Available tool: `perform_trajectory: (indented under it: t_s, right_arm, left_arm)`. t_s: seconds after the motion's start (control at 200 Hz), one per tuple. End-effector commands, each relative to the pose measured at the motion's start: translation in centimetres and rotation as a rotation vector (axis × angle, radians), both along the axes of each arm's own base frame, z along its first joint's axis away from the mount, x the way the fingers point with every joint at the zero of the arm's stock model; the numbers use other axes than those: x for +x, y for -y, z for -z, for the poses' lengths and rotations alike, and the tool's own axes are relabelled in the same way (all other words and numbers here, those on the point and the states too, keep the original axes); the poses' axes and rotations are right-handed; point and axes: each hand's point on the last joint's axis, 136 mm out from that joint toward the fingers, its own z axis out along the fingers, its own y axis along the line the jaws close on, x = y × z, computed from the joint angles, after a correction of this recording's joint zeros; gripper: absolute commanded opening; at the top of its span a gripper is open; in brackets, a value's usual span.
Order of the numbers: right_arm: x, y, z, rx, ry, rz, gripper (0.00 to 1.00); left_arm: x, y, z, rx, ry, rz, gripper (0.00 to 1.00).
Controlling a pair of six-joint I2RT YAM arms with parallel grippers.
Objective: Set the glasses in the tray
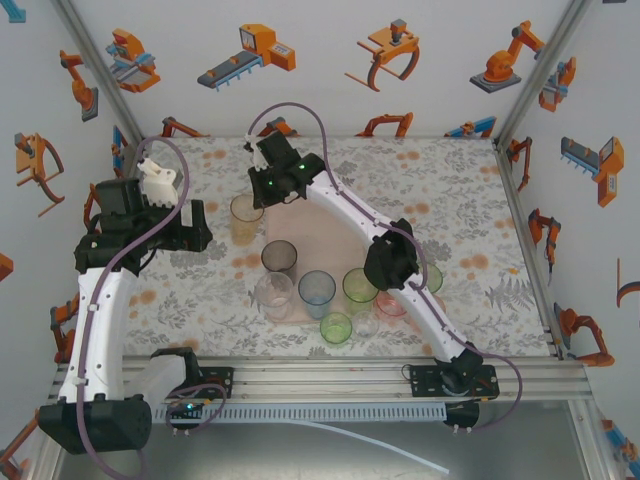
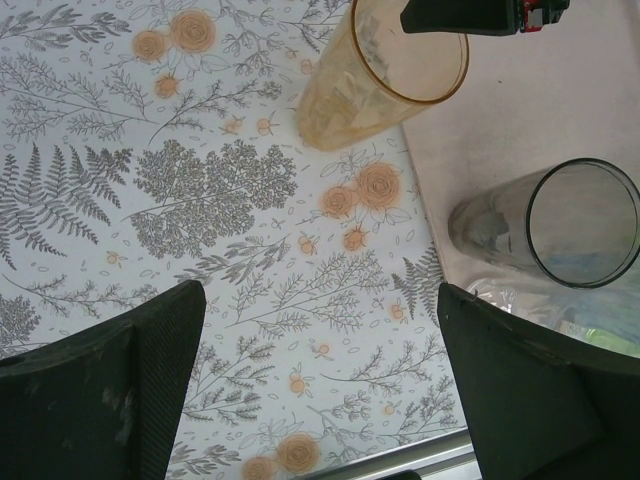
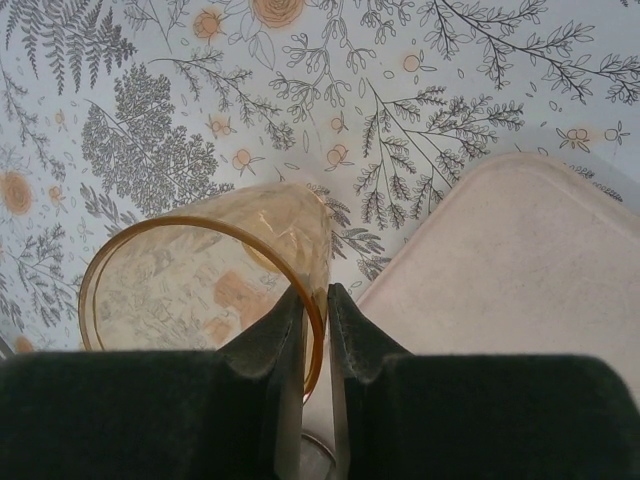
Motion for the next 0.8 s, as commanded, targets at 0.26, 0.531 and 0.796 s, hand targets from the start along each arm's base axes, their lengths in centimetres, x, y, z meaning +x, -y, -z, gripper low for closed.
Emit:
perform_trajectory:
  t_s: [0.26,0.531,0.796]
  right_arm:
    - [0.1,-0.5,-2.9,0.048,0.057,-0.010,0.04]
    - [1.1,1.0,-7.9,0.102,0.115,0.055,0.00]
    - [2.9,5.2,-13.7,0.166,0.159,0.159,0.00]
  left_arm:
    - [0.0,0.0,-0.4,-0.017,0.026,-0.002,0.90]
    - [-0.1,-0.1,-0.5,-0.017,0.030,-0.006,0.90]
    - [-0.2,0.0,-0.9,-0.023,0.034,-0.002,0.90]
